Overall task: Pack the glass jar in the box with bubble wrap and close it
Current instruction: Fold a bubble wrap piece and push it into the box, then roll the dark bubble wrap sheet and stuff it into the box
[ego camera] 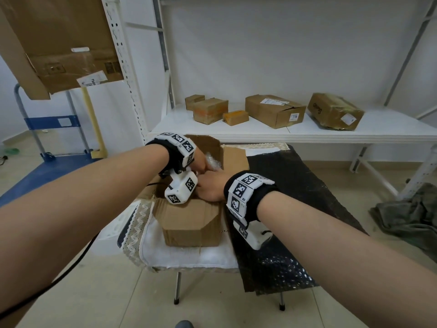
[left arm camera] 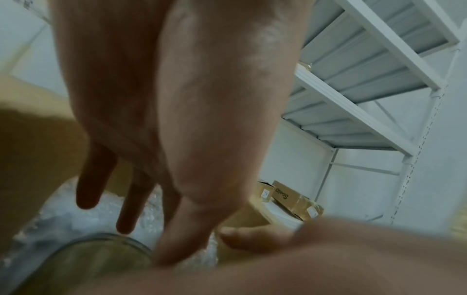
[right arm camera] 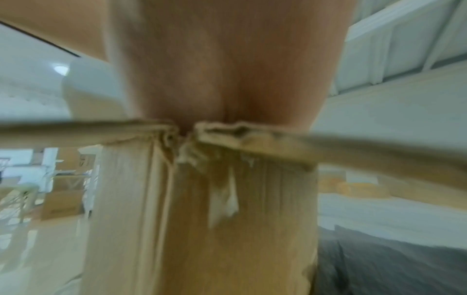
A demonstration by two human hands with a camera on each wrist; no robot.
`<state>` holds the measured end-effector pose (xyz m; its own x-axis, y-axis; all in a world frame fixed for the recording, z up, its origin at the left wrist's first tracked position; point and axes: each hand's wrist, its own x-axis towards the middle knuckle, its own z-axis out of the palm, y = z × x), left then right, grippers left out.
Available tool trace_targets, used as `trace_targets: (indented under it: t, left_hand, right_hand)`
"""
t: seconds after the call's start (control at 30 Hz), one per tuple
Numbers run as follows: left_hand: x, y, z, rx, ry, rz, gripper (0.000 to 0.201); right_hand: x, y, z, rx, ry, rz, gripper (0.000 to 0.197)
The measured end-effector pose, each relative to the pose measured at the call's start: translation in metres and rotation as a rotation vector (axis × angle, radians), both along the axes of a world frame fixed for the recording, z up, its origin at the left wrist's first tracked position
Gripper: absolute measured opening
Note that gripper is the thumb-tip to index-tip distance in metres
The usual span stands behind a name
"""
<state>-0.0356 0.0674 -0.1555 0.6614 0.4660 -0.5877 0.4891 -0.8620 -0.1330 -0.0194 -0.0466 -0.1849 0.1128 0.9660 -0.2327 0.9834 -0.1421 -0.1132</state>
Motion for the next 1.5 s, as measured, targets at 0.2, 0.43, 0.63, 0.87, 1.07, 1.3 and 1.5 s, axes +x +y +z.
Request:
trace_targets:
  t: [0.2,0.43,0.63,0.87,1.07,1.3,1.5]
  left_hand:
    - [-0.008,0.002,0.018,-0.111,-0.289,0.154,0.029]
    - [-0.012,-0.033,0.042,-0.189,-0.529,0.184,0.016]
    - [0.005,-0.083,0.034,-0.245,-0.604,0.150,0.013]
    - [0.033,-0.130,0.007,-0.446,-0.562,0.146,0.014]
    - [0.054,-0.172,-0.020,-0.504,-0.475,0.050,0.014]
    - [0.066,-0.182,-0.075,-0.512,-0.413,0.021,0.020]
    - [0.054,-0.175,-0.112,-0.406,-0.440,-0.113,0.025]
  right_hand:
    - [0.013,-0.023,0.006,0.300,0.125,-0.067,0.016]
    - [0.032,-0.048,0.019,0.514,0.323,-0.283,0.019]
    - [0.054,-0.083,0.010,0.673,0.508,-0.569,0.021]
    - [0.083,-0.127,-0.015,0.735,0.578,-0.774,0.018]
    - [0.101,-0.153,-0.045,0.803,0.627,-0.957,0.020]
    - [0.113,-0.164,-0.091,0.810,0.707,-1.063,0.016]
    - [0.115,-0.171,-0.120,0.910,0.726,-1.085,0.015]
